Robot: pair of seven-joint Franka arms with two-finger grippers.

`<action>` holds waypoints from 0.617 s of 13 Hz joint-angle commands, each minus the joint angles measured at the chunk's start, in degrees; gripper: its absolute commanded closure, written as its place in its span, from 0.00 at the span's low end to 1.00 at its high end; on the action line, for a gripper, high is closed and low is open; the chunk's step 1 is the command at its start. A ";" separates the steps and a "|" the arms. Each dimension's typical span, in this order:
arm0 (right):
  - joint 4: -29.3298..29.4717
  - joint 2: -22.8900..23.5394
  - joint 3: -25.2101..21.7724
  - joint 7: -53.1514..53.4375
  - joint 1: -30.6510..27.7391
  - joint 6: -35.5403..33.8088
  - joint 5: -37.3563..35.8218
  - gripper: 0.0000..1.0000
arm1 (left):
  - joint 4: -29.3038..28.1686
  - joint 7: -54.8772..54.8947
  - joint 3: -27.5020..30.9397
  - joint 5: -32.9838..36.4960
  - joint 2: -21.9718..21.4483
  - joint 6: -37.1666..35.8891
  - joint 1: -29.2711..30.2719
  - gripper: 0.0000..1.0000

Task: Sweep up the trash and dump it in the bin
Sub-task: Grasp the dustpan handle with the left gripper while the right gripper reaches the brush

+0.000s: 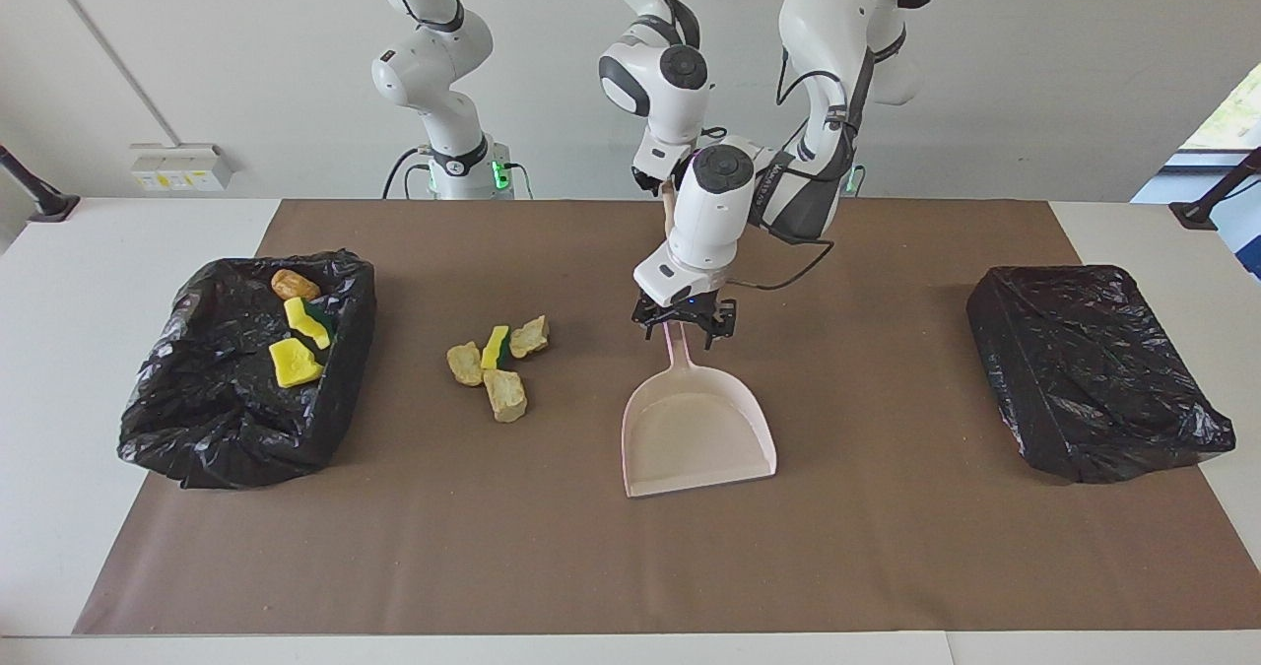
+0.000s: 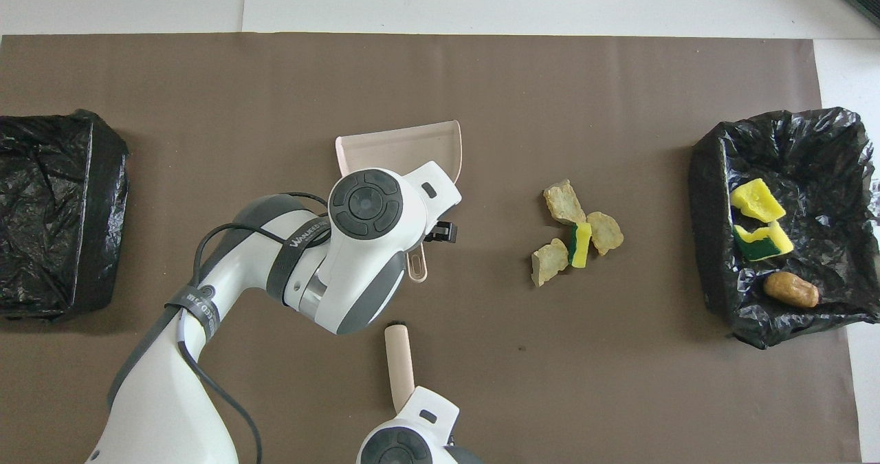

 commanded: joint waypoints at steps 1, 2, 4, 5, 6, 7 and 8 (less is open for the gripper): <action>-0.23 0.22 -0.14 -0.02 -0.45 0.21 0.31 1.00 | -0.93 -1.47 0.84 0.70 -0.33 1.44 -1.10 0.00; 0.82 0.48 -0.40 0.16 -0.54 -1.53 -0.22 1.00 | -1.01 -1.65 0.84 0.70 -0.33 1.53 -1.10 0.00; 4.85 1.28 -0.58 -0.19 -3.24 -8.63 -4.95 1.00 | -1.71 -1.74 0.75 0.70 -0.33 1.70 -1.27 0.00; 5.48 0.49 -0.49 -0.89 -5.35 -11.02 -6.72 1.00 | -2.24 -1.91 0.75 0.70 -0.42 1.44 -1.27 0.00; 5.31 -1.69 -0.49 -3.86 -7.64 -13.13 -6.99 1.00 | -3.46 -2.87 0.75 0.70 -0.59 1.79 -1.80 0.00; 5.22 -3.36 -0.49 -7.54 -10.79 -16.46 -7.08 1.00 | -3.56 -4.36 0.75 0.70 -0.68 1.88 -2.24 0.03; 5.13 -4.86 -0.57 -11.14 -13.78 -19.97 -7.26 1.00 | -3.56 -4.90 0.75 0.70 -0.68 1.97 -2.33 0.10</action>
